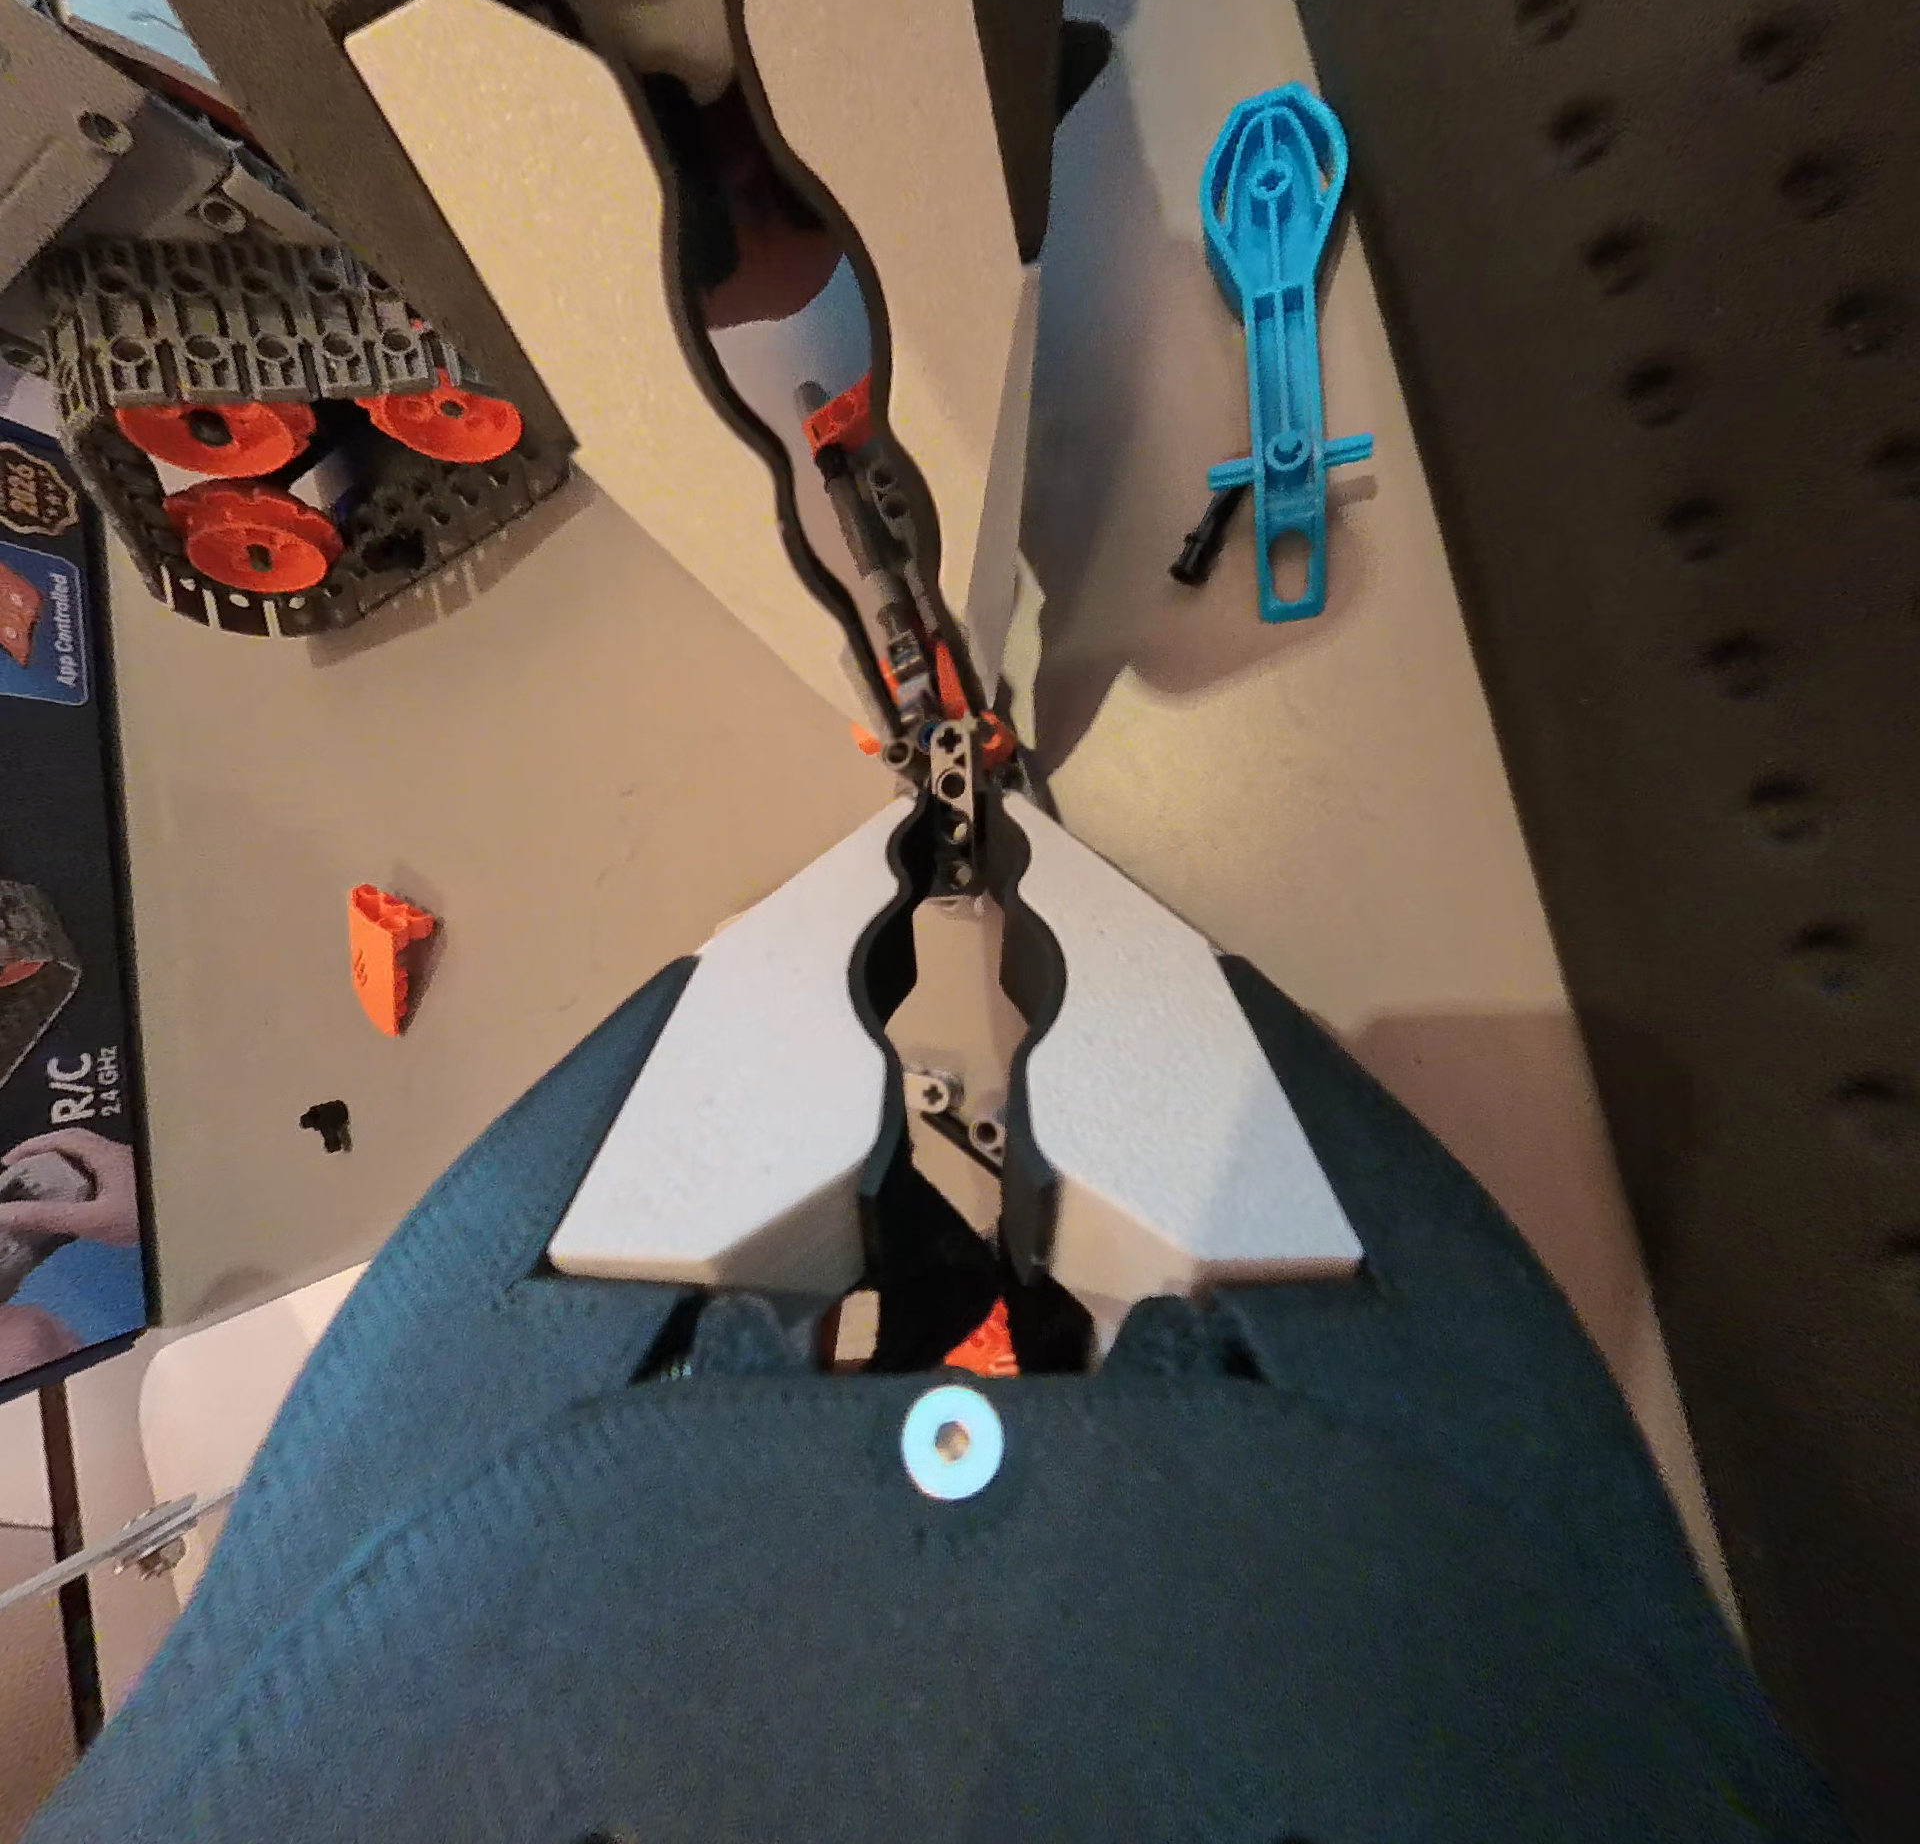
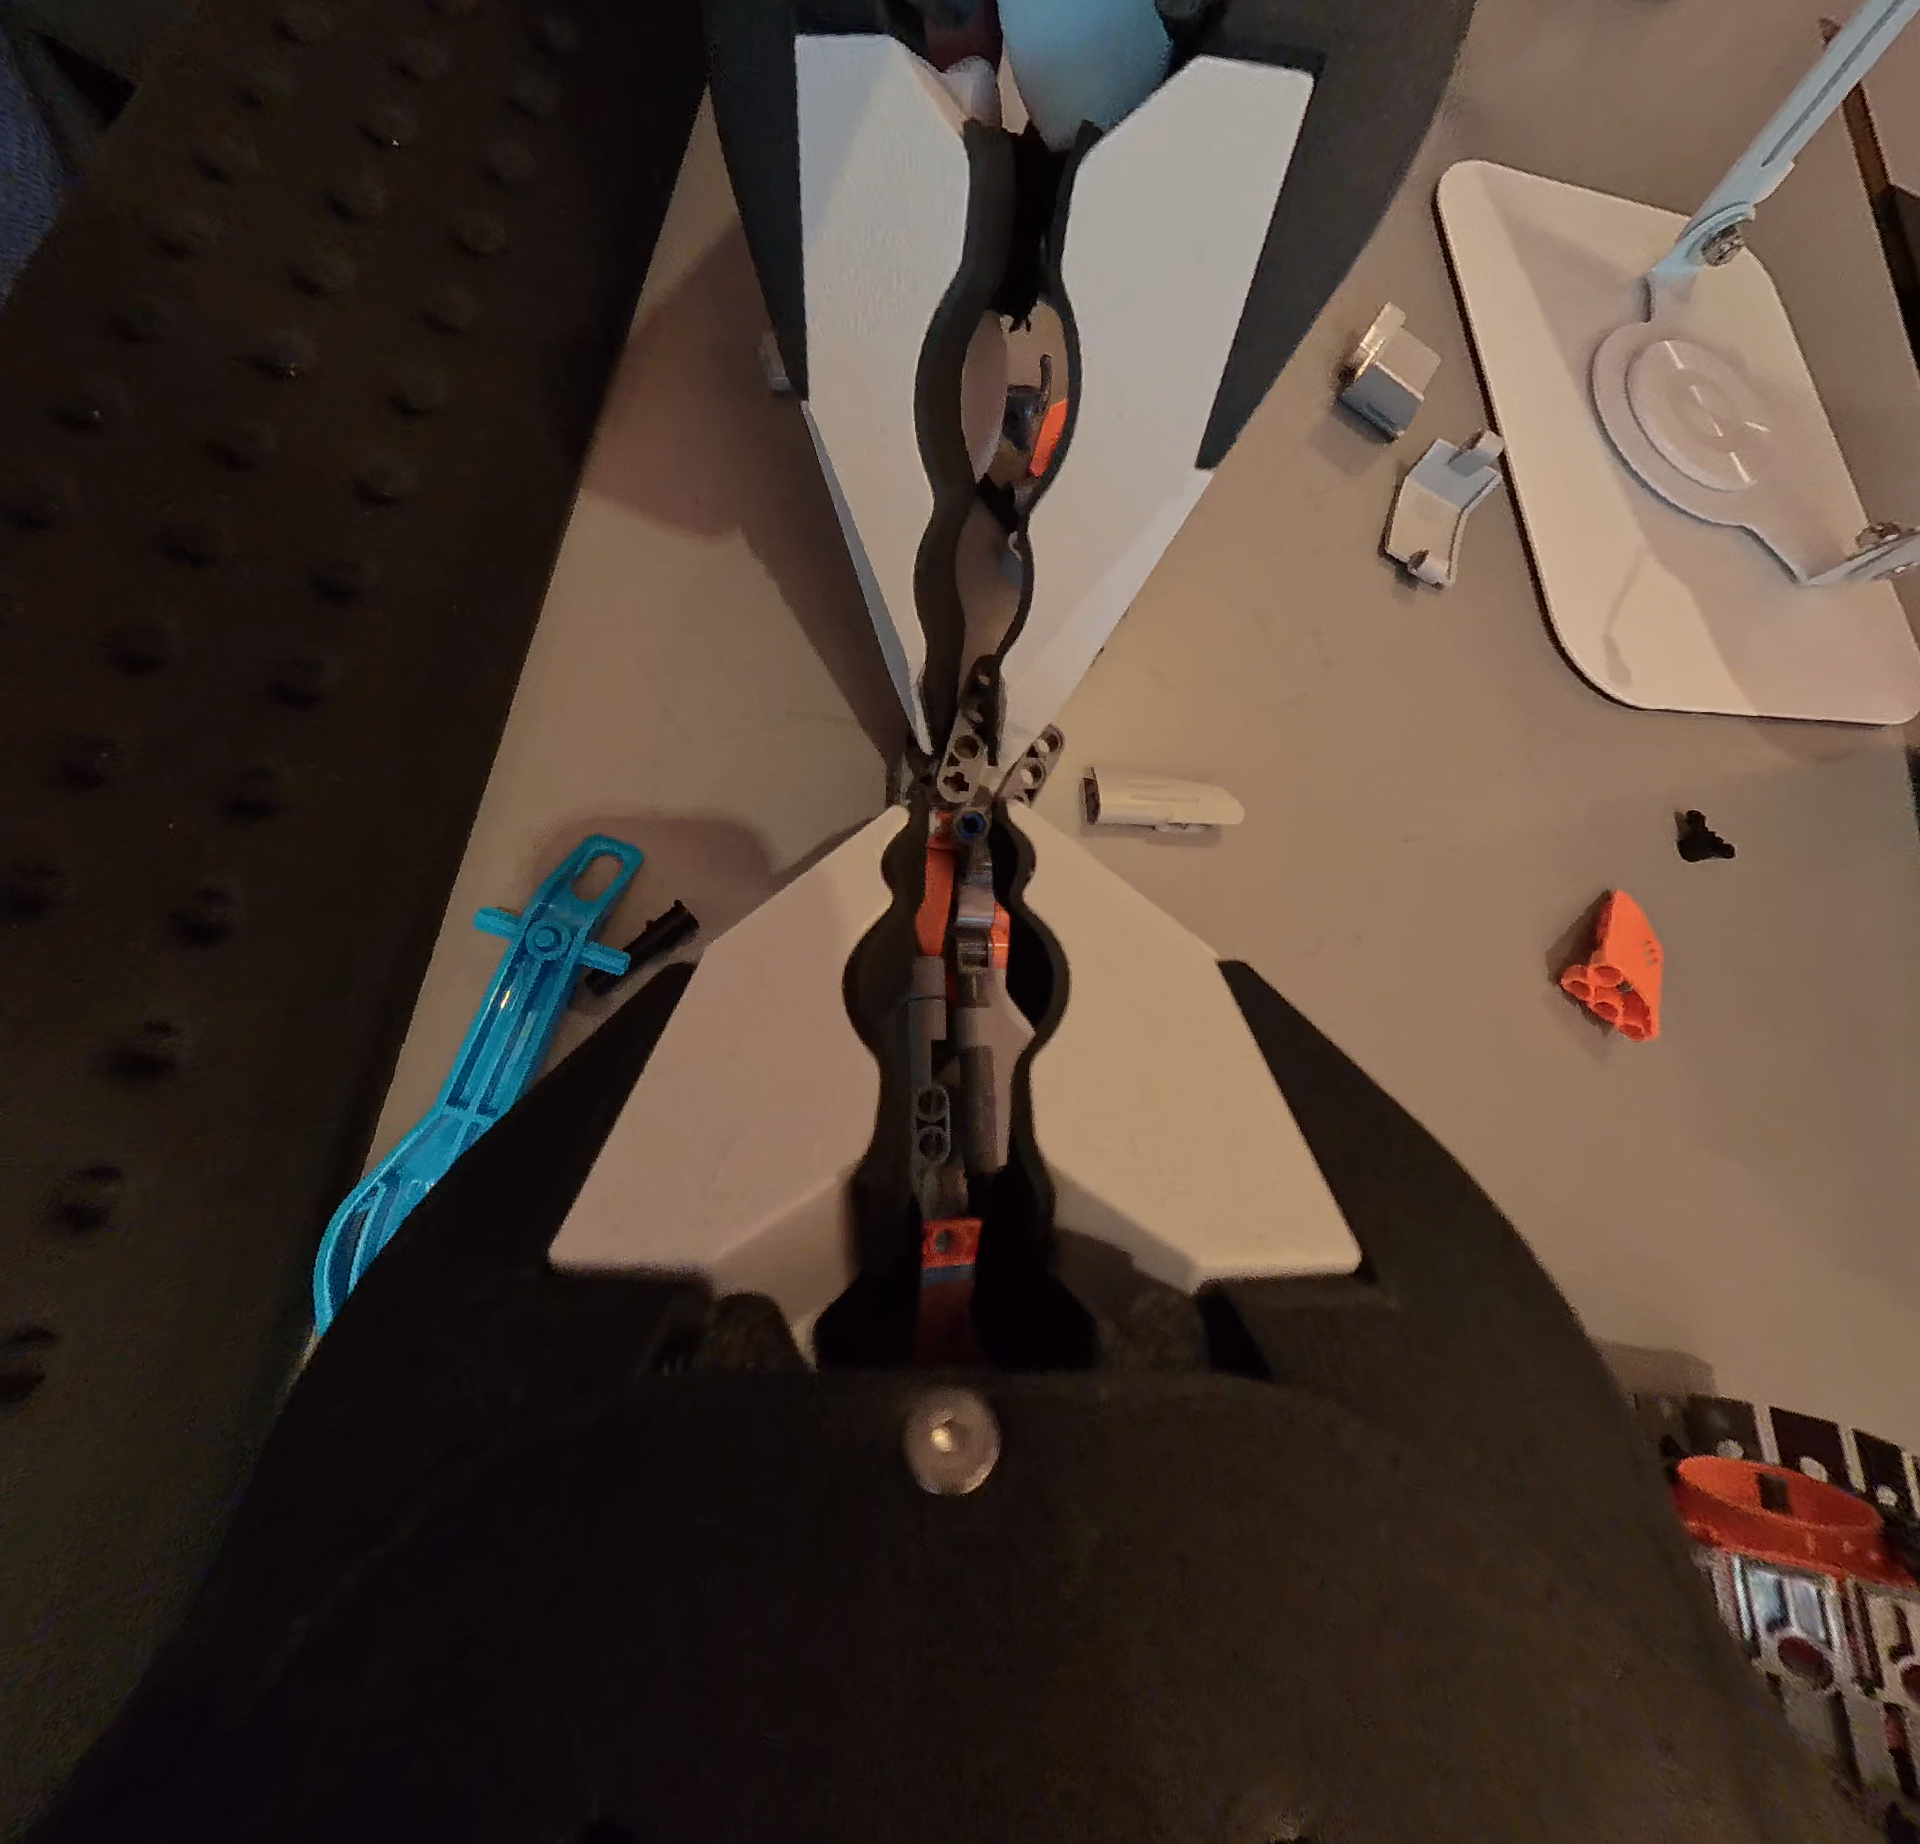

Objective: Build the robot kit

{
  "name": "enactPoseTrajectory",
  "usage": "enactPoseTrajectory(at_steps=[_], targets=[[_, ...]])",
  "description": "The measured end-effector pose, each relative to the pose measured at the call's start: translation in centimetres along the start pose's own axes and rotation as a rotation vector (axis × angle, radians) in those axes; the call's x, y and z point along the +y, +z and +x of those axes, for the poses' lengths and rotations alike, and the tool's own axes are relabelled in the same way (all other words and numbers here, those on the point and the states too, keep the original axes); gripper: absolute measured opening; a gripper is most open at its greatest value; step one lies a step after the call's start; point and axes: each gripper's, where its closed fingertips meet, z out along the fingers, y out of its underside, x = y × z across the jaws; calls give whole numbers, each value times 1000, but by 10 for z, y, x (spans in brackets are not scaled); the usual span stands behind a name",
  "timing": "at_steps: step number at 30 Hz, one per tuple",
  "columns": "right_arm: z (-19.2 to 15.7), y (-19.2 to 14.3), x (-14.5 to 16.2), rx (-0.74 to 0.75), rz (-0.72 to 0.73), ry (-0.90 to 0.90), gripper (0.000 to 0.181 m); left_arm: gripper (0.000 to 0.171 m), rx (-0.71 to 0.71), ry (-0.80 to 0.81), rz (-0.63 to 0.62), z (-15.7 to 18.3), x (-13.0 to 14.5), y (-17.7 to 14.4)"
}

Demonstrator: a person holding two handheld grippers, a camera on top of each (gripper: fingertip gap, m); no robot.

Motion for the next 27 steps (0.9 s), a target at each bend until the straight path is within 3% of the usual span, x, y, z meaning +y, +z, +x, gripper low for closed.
enactPoseTrajectory(at_steps=[6, 27], targets=[[1, -5, 4, 4, -13, -6, 8, 7, -10, -36, -1, 1, -8, -1], [-4, 0, -1, 10, -20, -57, 0, 6, -28, -89, -125, 4, 4, 8]])
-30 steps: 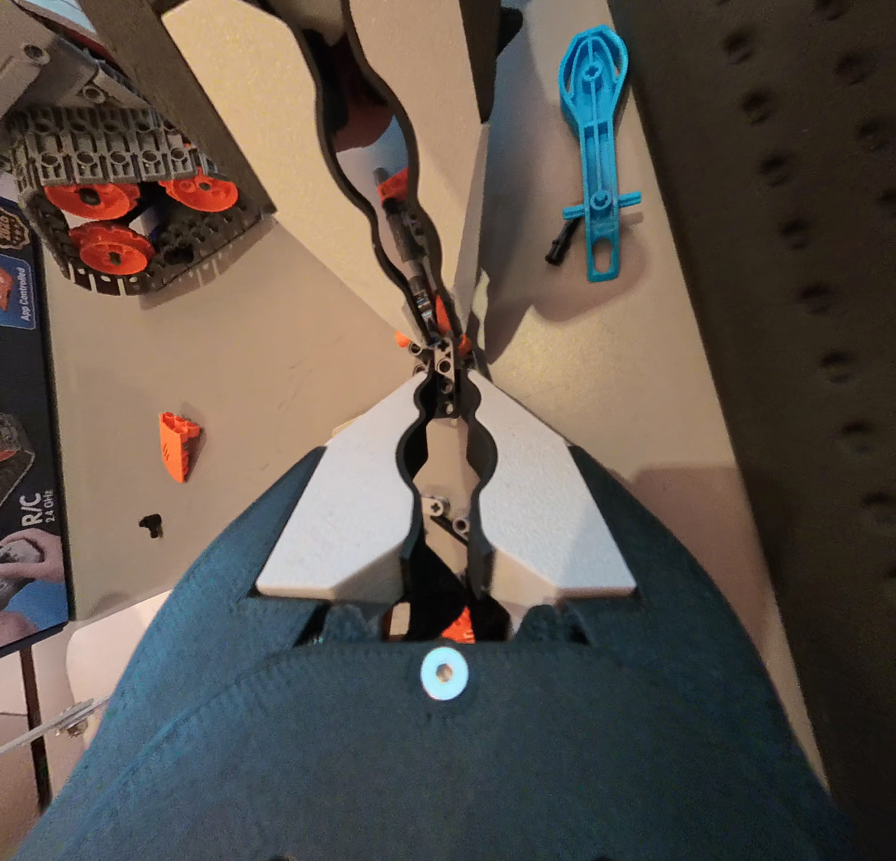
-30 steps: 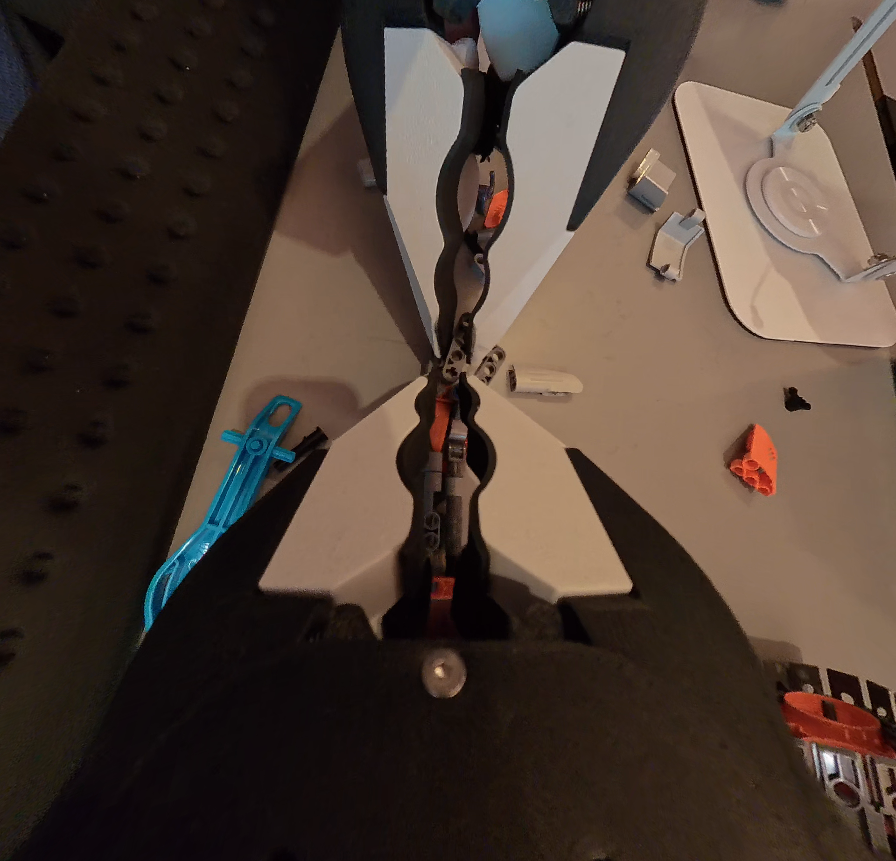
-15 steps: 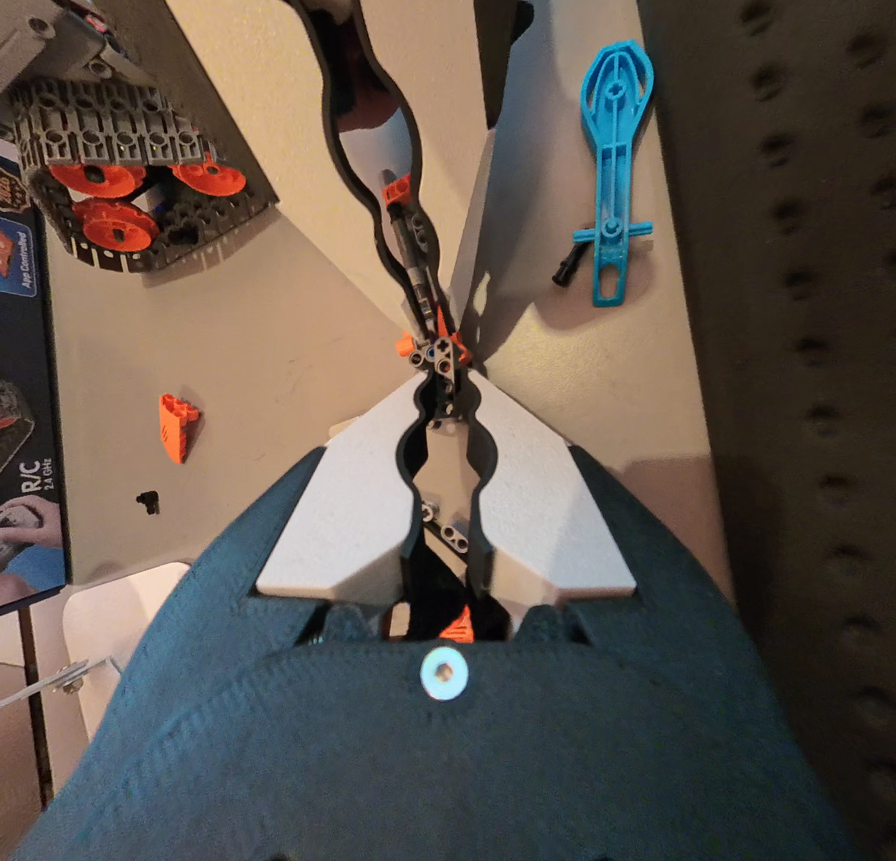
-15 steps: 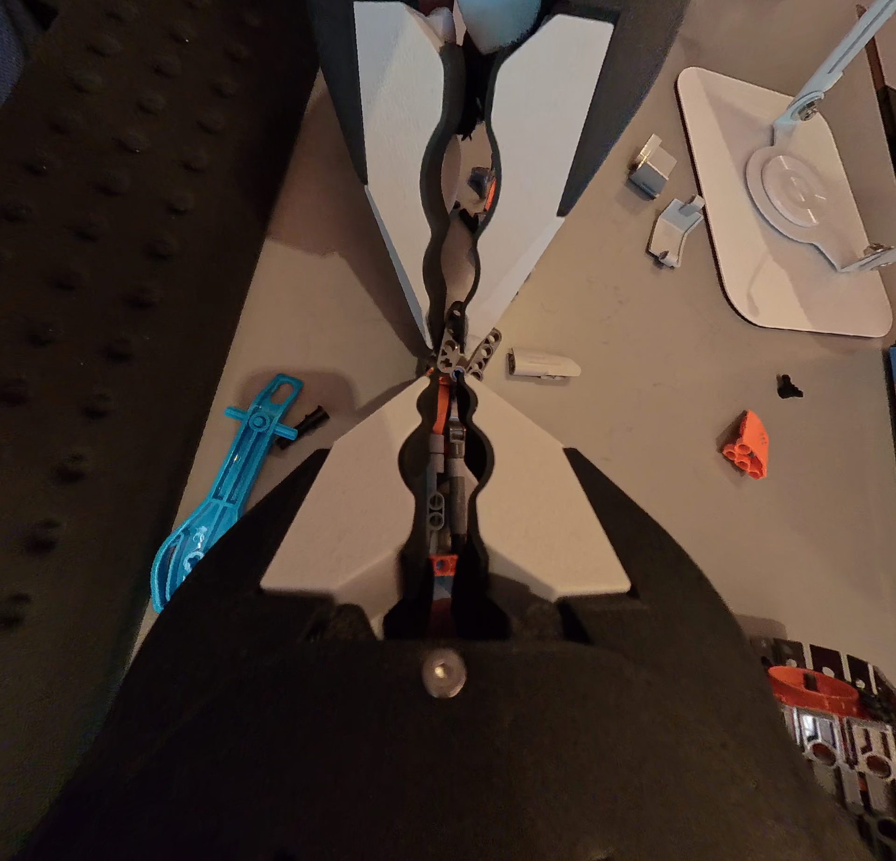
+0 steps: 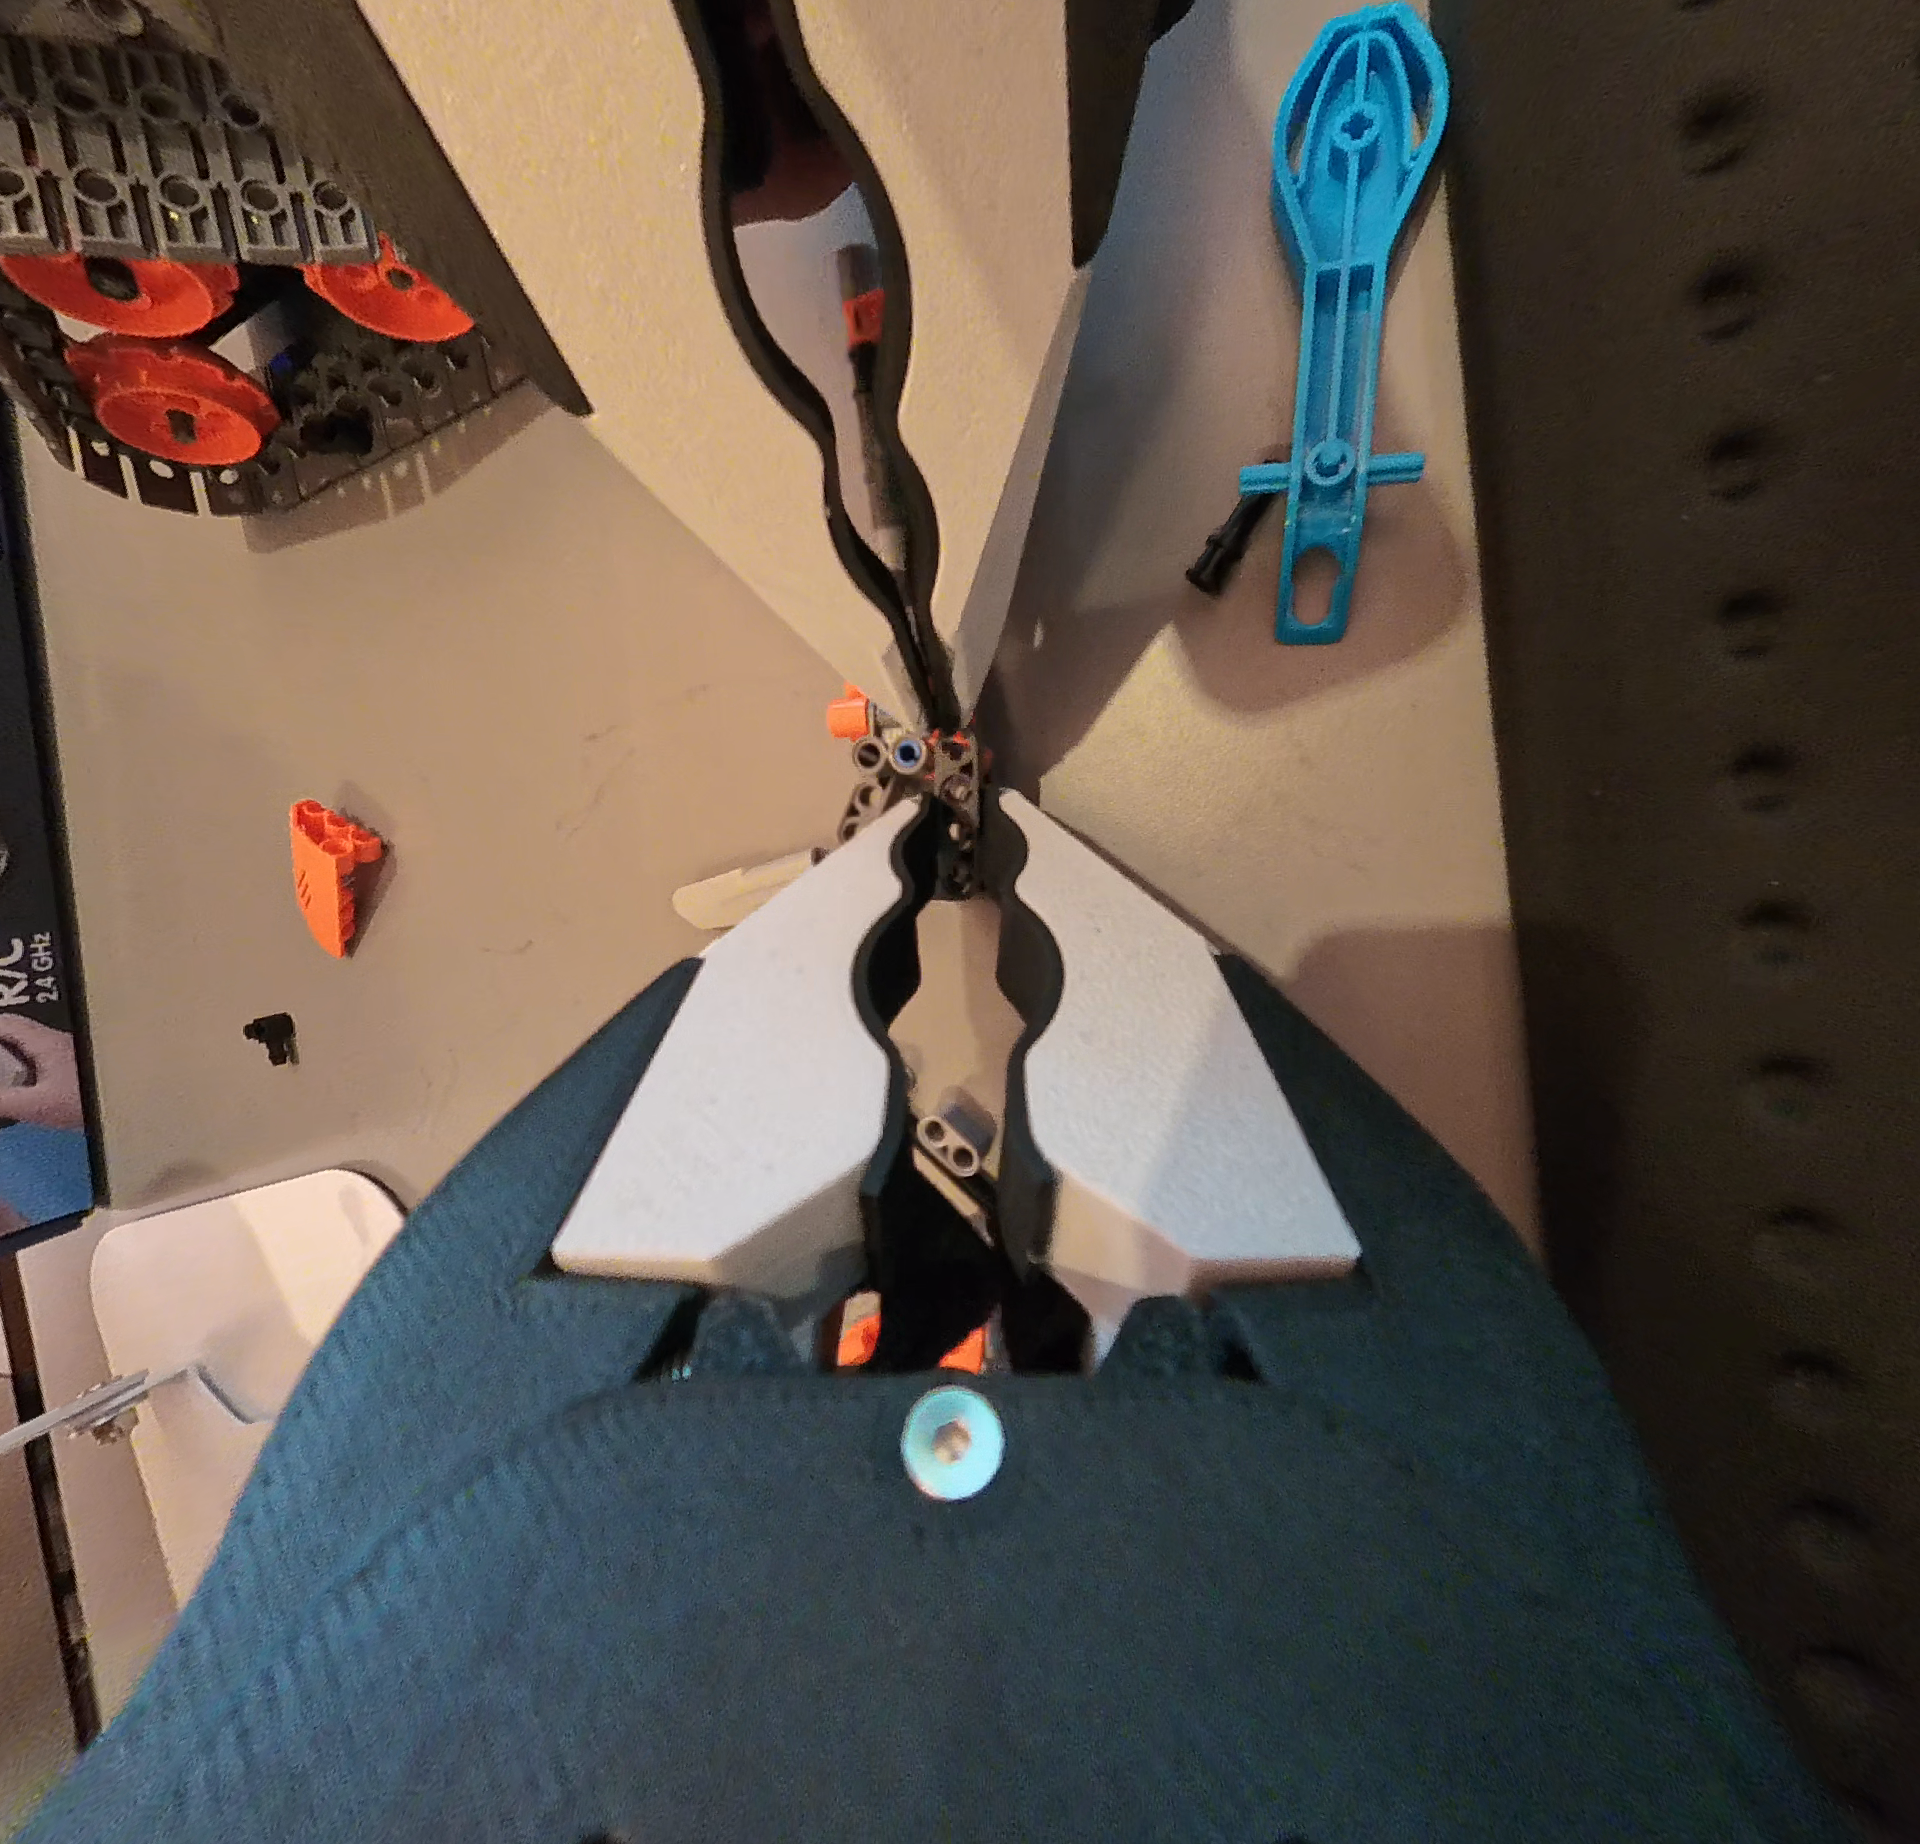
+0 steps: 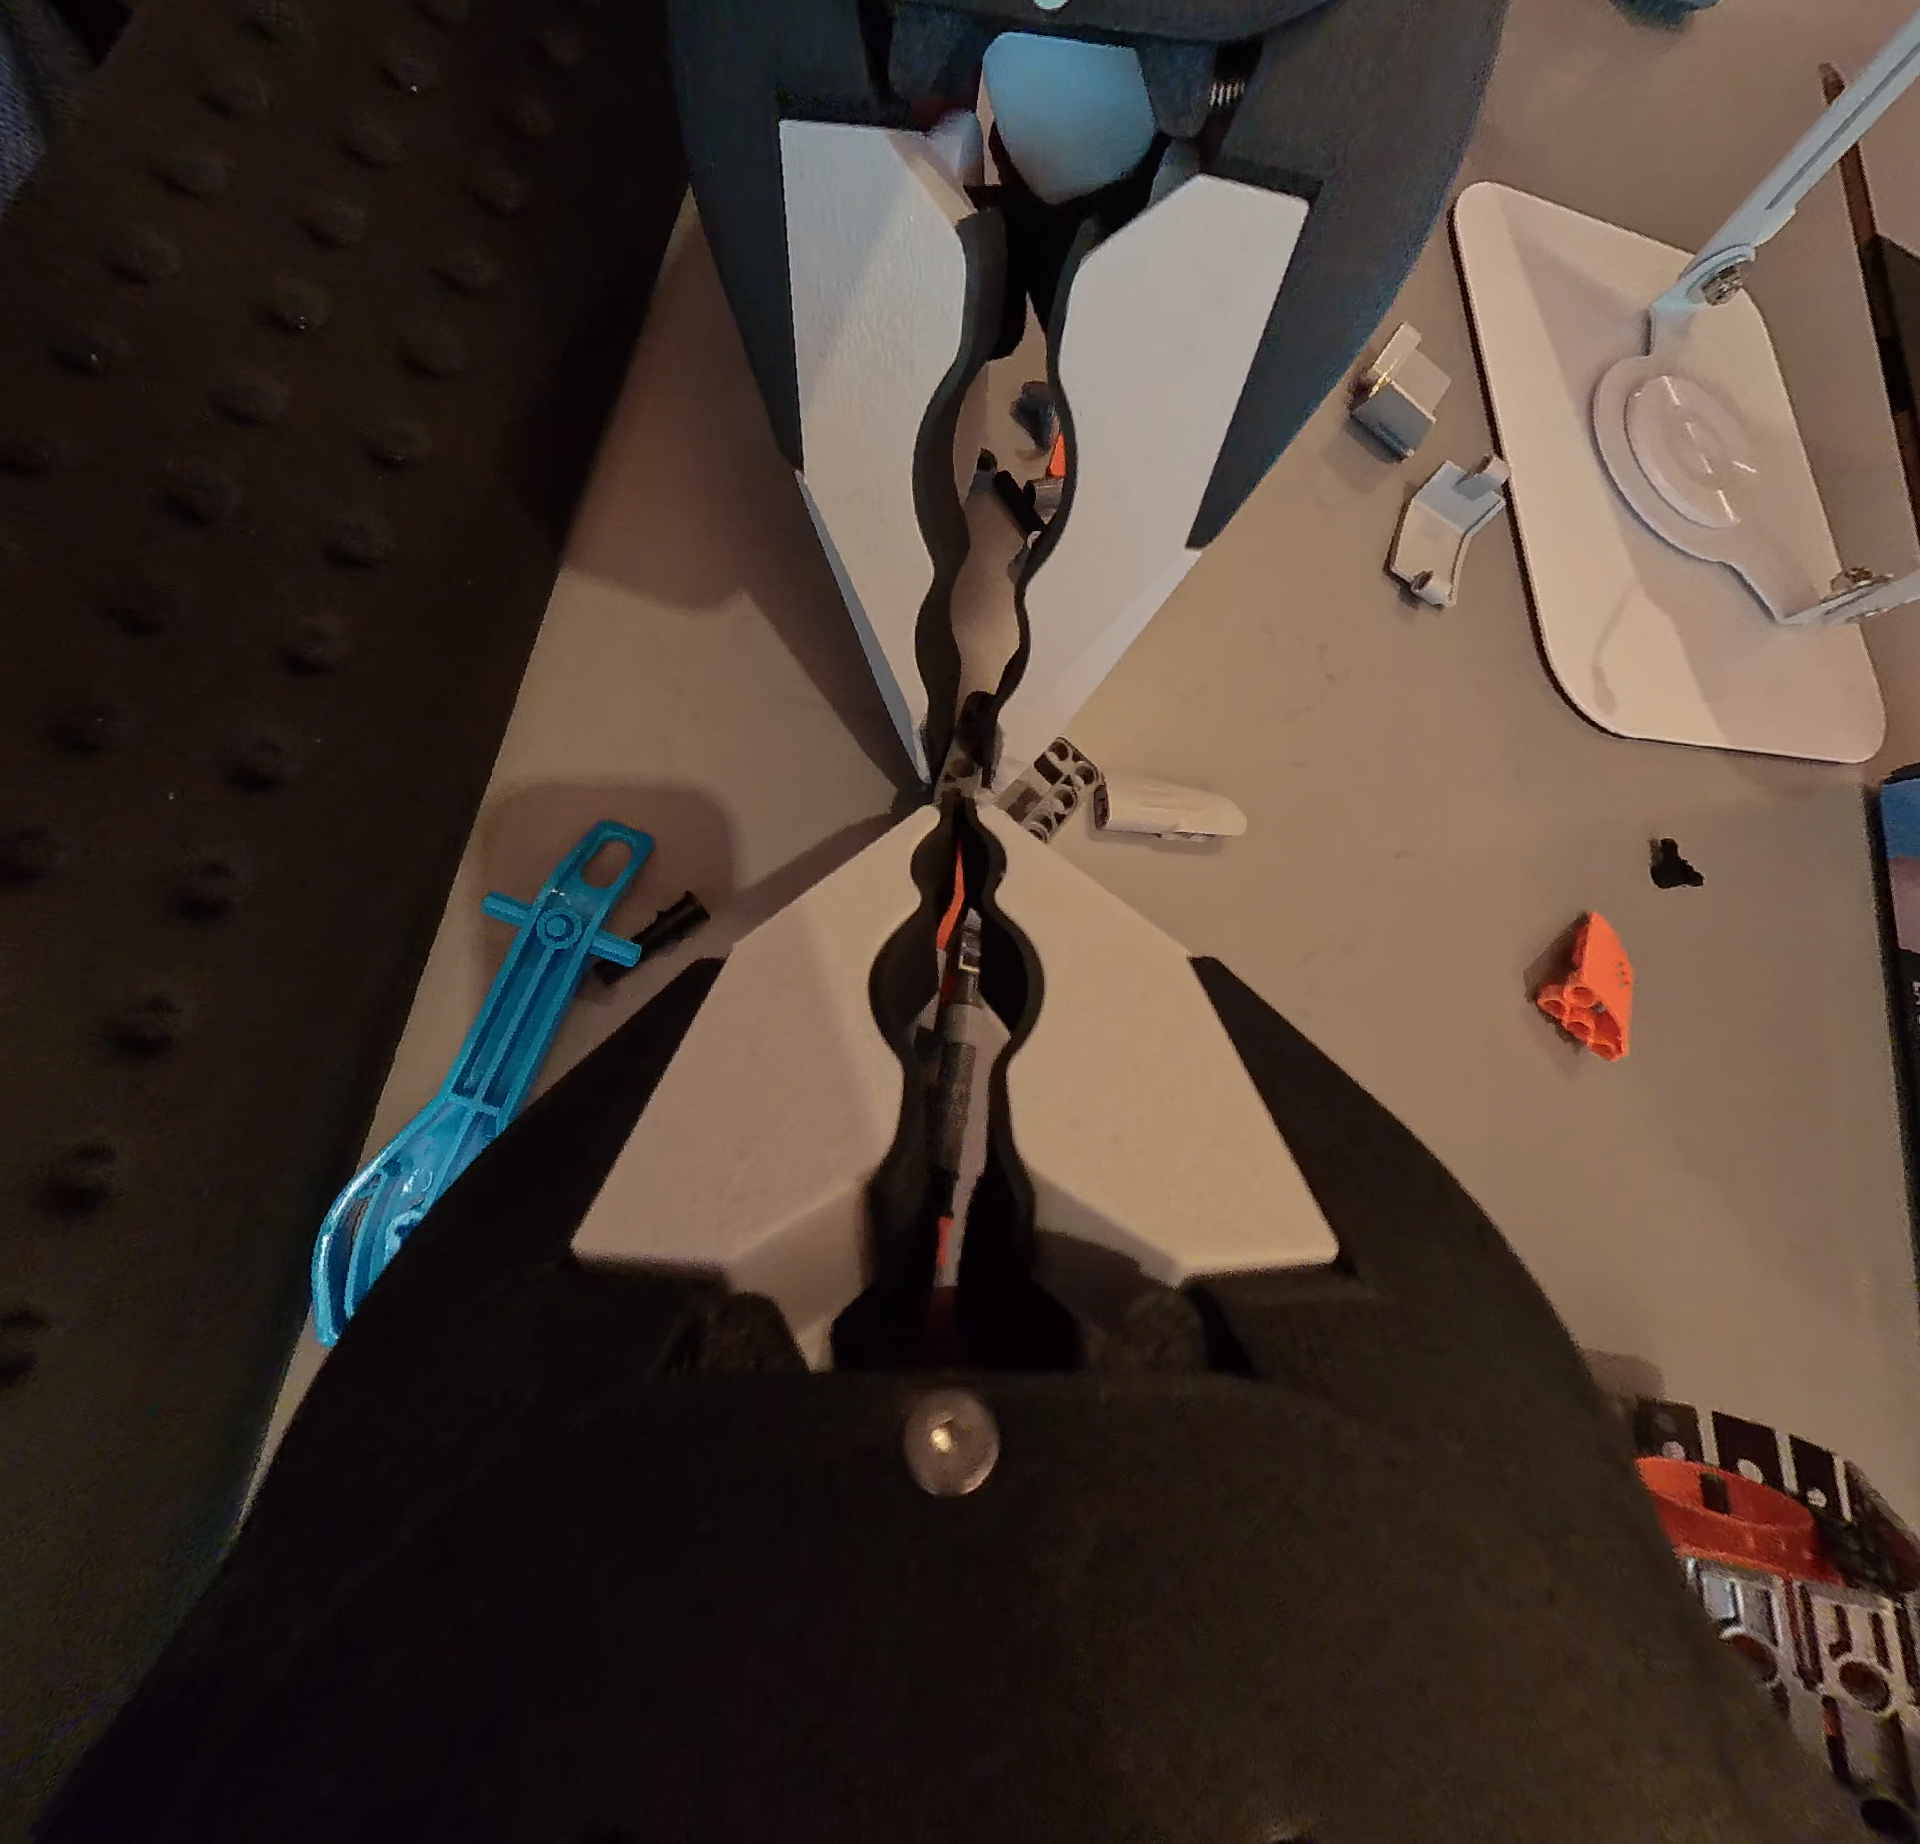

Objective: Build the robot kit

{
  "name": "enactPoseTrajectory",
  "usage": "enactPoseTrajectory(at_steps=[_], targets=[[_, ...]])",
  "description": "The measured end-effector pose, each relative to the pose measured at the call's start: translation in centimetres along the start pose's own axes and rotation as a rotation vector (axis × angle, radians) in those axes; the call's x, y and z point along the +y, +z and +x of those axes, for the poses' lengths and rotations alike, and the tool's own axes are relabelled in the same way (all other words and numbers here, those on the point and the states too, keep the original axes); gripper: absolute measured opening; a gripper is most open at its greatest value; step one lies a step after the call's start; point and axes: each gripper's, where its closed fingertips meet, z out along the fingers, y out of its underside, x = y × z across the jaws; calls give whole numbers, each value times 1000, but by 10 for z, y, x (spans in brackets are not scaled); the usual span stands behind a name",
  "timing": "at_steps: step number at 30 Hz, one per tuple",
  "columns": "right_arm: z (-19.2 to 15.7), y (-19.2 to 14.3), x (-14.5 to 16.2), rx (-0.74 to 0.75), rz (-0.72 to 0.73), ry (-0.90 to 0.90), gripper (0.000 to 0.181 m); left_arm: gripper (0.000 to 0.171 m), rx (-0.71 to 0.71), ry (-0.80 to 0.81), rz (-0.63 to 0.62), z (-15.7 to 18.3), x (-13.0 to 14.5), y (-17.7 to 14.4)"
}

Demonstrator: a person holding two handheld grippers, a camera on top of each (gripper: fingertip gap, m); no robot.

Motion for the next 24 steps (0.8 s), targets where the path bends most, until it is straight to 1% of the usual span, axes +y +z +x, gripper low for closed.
enactPoseTrajectory(at_steps=[5, 6, 15, 24], targets=[[-2, 9, 12, 2, -64, -28, 0, 5, -5, -23, -11, 0, 5, 3], [-3, 10, 10, -6, -49, -20, 0, 5, -2, -24, -13, 0, 6, 3], [1, 6, 8, 24, -63, -33, 0, 5, -23, -35, -20, -3, 10, 7], [5, -1, 4, 47, -46, -35, 0, 5, -59, -37, 6, -14, 7, -6]])
